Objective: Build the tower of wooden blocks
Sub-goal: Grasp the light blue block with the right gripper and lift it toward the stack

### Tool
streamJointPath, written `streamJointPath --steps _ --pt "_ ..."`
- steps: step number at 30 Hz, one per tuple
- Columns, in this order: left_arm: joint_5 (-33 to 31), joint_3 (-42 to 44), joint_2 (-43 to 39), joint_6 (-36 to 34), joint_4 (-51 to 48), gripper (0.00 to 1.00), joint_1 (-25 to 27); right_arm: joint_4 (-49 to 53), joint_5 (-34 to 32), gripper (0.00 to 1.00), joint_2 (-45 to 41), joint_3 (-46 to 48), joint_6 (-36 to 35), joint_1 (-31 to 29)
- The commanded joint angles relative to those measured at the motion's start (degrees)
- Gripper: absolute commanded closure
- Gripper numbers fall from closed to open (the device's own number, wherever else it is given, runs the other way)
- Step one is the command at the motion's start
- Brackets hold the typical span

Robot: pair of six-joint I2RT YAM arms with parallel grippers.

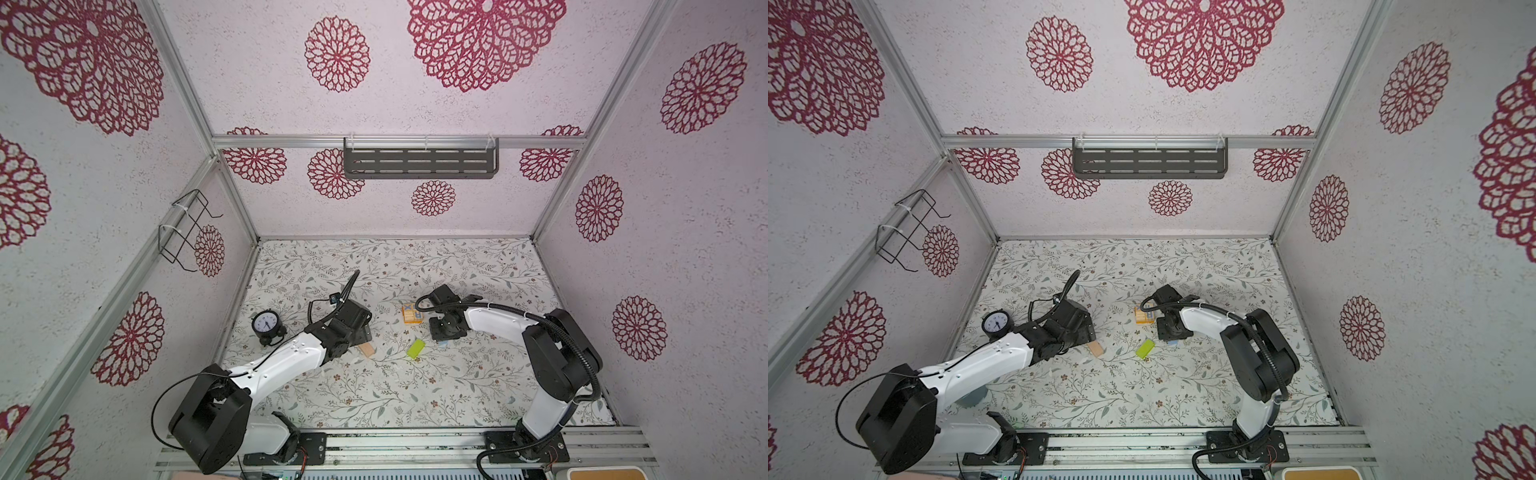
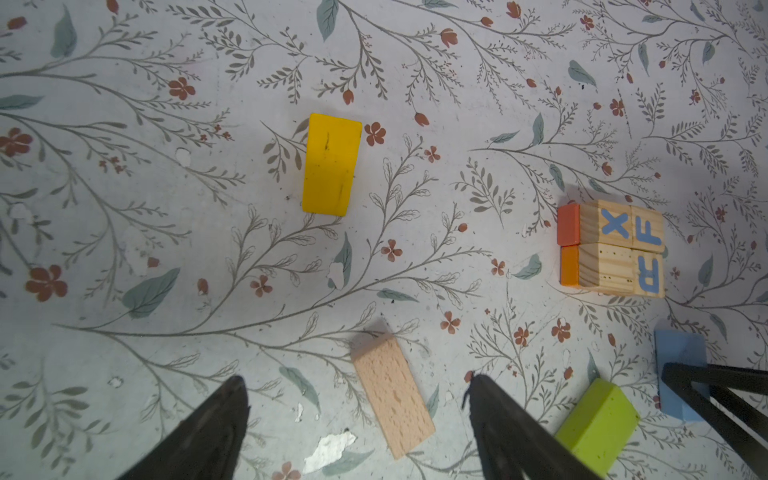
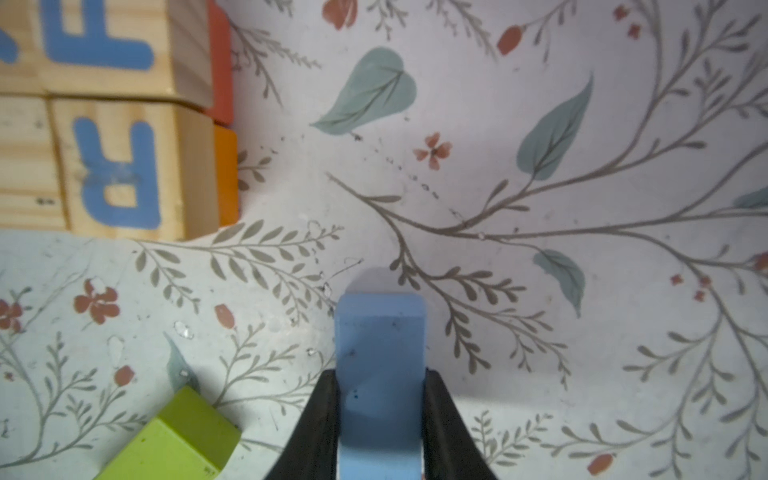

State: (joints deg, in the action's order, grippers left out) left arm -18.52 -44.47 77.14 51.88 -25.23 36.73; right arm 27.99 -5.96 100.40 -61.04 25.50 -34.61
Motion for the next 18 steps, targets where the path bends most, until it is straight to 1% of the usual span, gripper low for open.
streamJointPath --steps 1,5,11,16,18 --pt "-0.20 0.52 -1.46 -0.01 2.02 0.14 -0.52 3.17 -1.99 0.76 -0.49 -1.84 0.67 -0.02" --pt "-0.20 0.61 -2.12 -0.11 2.19 0.14 -0.65 4.89 -1.87 0.80 -1.58 -3.23 0.53 -0.11" --pt "-0.13 0.36 -2.87 -0.96 2.11 0.14 -1.22 8.44 -1.74 0.81 -3.54 -8.00 0.06 -0.17" --pt "0.42 0.75 -3.55 -1.77 2.89 0.13 -2.40 10.65 -0.65 0.80 -1.96 -13.48 1.31 -0.43" --pt "0.81 1.05 -3.99 -2.49 3.43 0.11 -2.92 11.59 -0.48 0.80 -0.58 -16.05 1.73 -0.84"
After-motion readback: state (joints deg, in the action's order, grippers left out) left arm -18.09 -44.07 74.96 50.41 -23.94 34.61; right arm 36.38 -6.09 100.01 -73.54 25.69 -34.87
